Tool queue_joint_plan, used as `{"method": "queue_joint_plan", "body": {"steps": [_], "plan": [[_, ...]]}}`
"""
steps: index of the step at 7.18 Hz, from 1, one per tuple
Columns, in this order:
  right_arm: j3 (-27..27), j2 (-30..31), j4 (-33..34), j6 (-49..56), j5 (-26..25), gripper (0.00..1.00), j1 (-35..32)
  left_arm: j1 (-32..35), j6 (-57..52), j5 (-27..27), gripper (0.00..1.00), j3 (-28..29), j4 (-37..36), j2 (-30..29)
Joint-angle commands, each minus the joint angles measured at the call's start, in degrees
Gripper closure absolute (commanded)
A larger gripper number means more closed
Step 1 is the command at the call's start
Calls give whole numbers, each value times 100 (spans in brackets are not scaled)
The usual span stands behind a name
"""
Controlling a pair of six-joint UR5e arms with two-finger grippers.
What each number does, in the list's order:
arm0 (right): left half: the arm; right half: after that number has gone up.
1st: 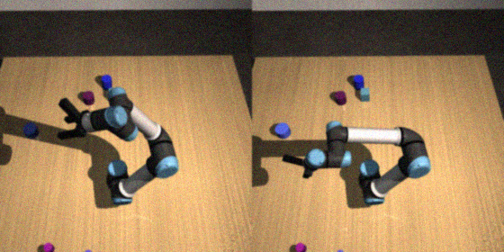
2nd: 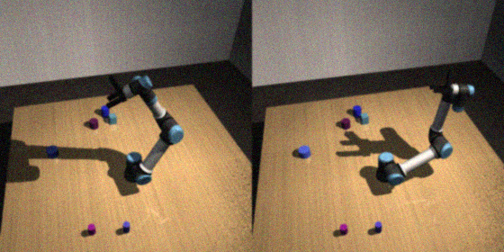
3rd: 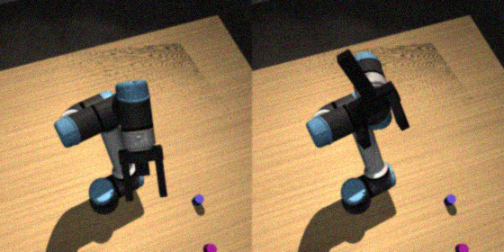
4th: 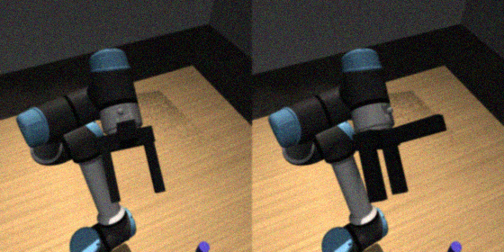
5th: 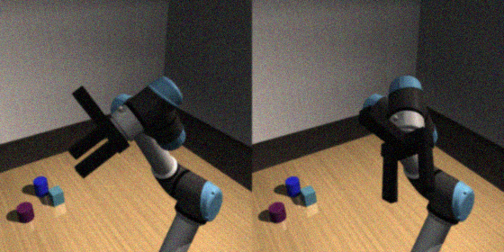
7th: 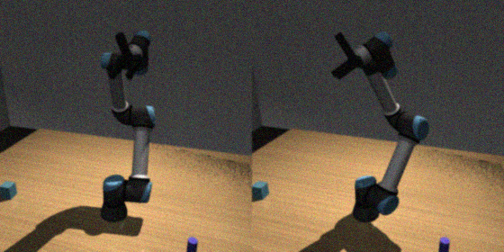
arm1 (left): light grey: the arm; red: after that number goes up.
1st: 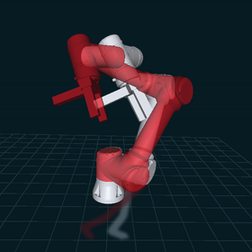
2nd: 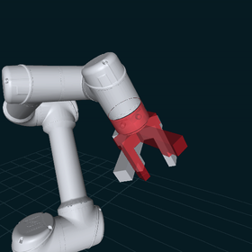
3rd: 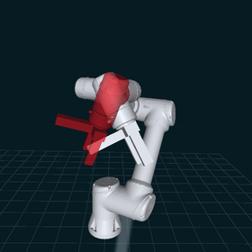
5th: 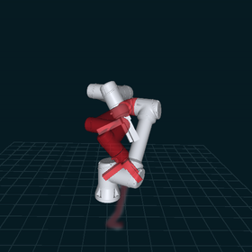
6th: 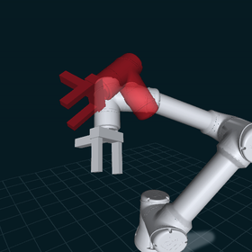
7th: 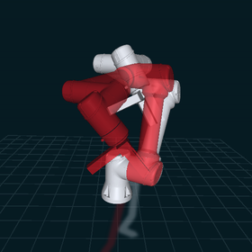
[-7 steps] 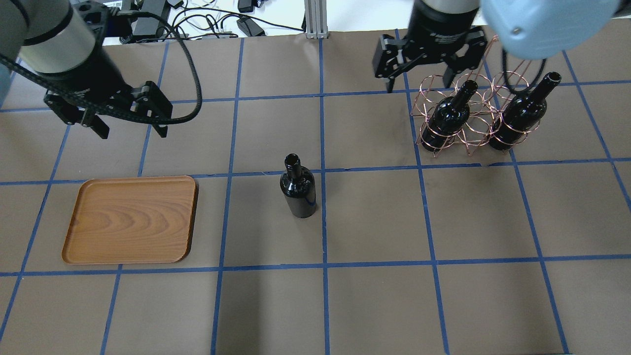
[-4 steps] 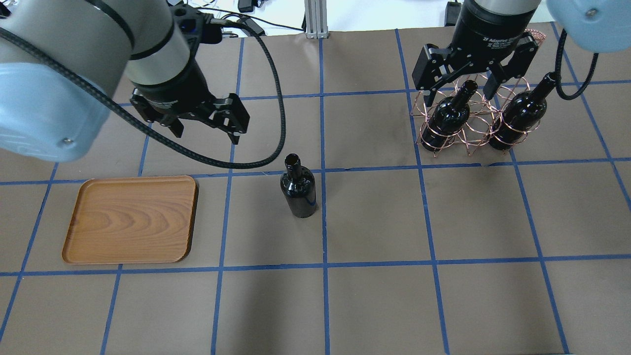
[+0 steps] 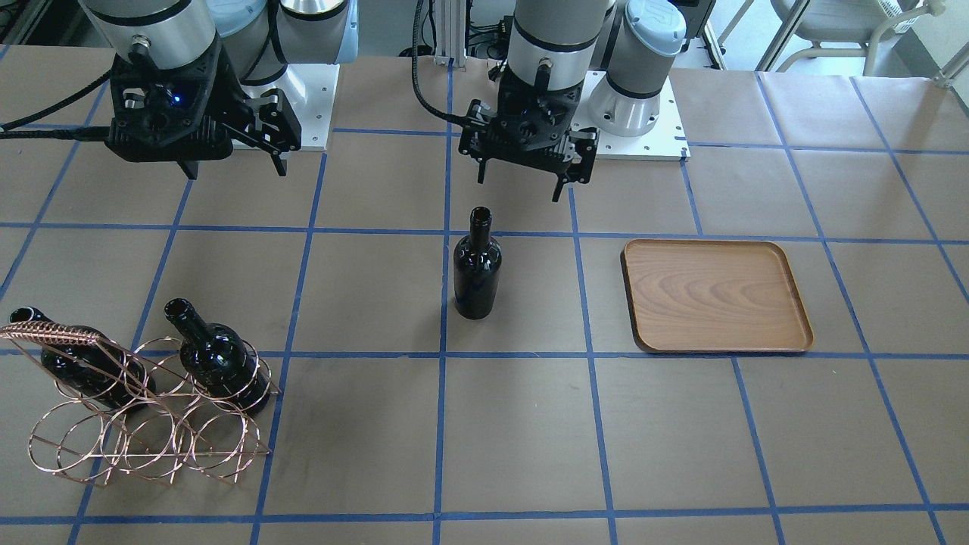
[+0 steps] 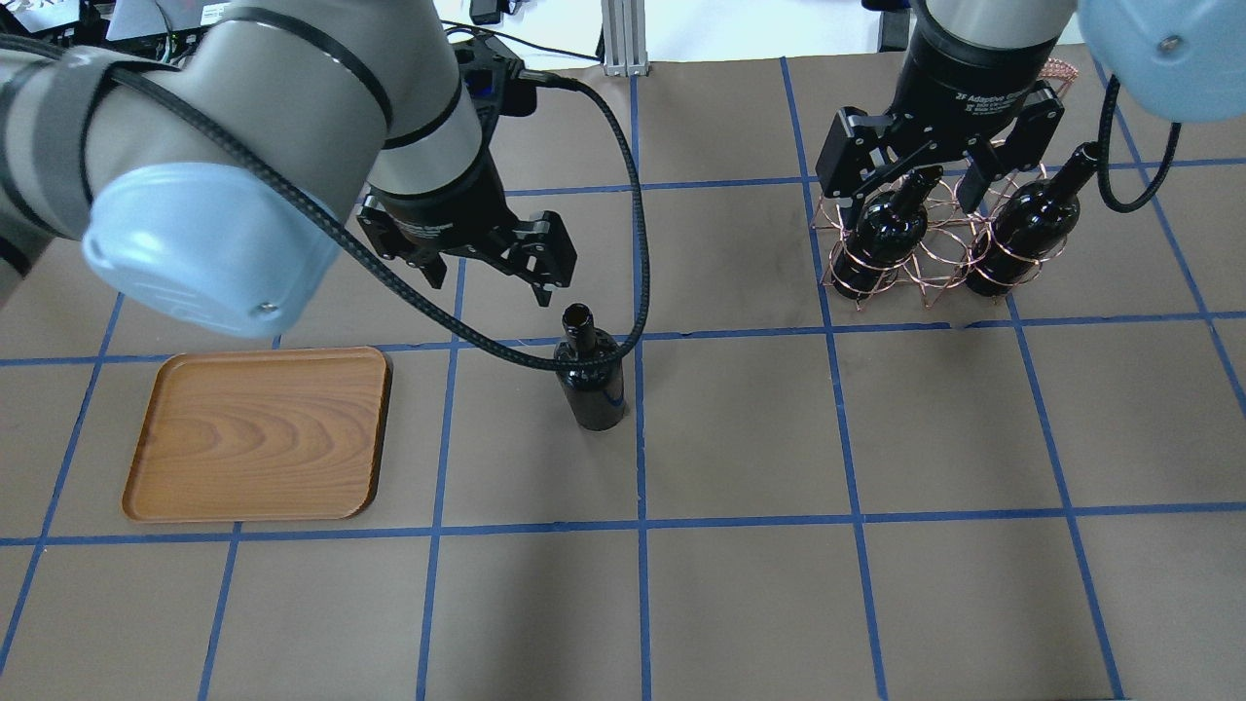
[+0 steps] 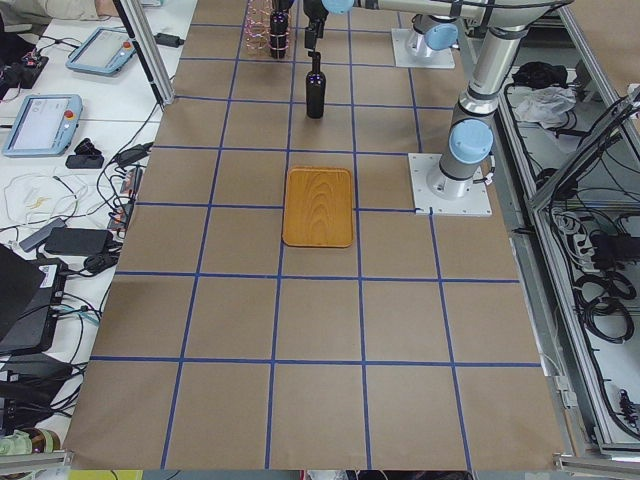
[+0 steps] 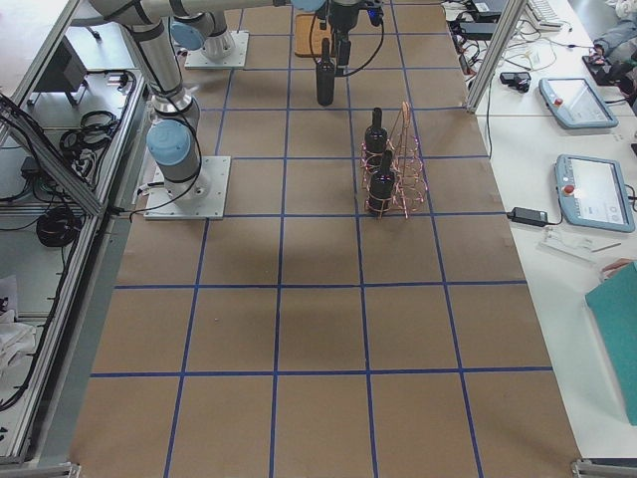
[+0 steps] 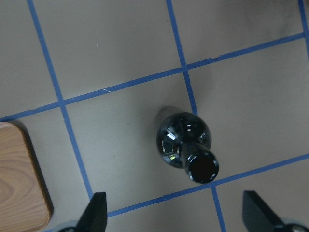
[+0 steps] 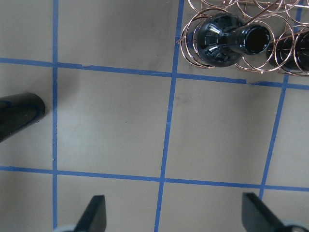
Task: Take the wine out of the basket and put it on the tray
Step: 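Move the left gripper to the standing bottle while the right gripper withdraws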
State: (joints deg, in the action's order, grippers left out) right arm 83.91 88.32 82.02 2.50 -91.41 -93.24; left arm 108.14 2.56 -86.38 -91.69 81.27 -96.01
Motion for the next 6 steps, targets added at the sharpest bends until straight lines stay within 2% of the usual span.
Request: {"method": "queue_joint_plan", "body": {"steps": [1, 5, 6], "plan": [[2, 1, -2, -3, -8, 0, 8, 31, -62, 60, 6, -59, -102, -347], [2, 1, 7, 14, 1, 0, 7, 40, -80, 68, 14, -341, -568, -541], [2, 1, 7, 5, 18, 0, 7, 40, -71, 77, 21, -349, -568, -541]]}}
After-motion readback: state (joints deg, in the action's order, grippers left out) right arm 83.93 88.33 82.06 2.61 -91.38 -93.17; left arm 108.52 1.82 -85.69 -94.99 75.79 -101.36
